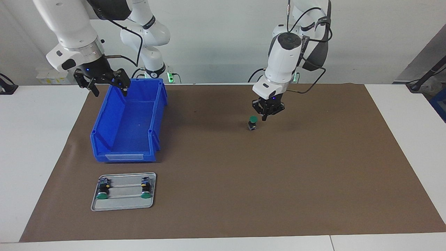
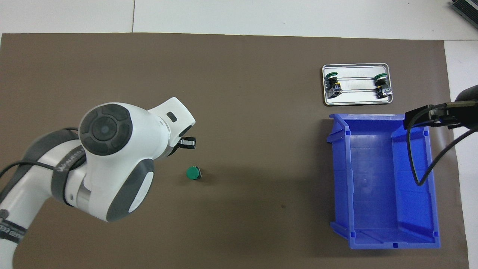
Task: Place and press button with both arms
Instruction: 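Bring the left gripper over the upright button and press down on it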
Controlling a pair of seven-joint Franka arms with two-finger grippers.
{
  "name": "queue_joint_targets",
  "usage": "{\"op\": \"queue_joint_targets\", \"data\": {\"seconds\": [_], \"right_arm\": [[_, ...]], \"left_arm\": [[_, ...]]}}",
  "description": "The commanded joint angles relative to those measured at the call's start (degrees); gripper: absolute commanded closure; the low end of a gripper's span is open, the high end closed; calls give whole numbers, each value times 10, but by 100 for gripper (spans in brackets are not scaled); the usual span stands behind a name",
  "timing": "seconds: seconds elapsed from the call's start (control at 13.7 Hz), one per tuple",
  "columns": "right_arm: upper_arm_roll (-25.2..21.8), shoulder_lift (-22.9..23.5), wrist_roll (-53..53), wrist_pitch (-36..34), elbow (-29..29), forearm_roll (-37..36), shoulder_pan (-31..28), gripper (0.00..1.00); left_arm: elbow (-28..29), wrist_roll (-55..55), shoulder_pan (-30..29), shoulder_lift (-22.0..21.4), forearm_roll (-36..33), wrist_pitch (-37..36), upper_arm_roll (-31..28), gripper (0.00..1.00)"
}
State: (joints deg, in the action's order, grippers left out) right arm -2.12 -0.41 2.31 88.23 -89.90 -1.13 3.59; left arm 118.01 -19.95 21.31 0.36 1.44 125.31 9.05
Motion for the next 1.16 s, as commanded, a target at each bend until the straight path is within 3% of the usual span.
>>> {"op": "queue_joint_targets", "data": {"seconds": [0.0,1.09], "right_arm": [[6,-11,8,-4,-9,-1,-5,0],[6,-11,8,-3,-10,-1,-5,0]], "left_arm": [[67,-22,8,-8,-7,75,-9,100],[119,-33,44,-27,-3,49,-7,100]]}}
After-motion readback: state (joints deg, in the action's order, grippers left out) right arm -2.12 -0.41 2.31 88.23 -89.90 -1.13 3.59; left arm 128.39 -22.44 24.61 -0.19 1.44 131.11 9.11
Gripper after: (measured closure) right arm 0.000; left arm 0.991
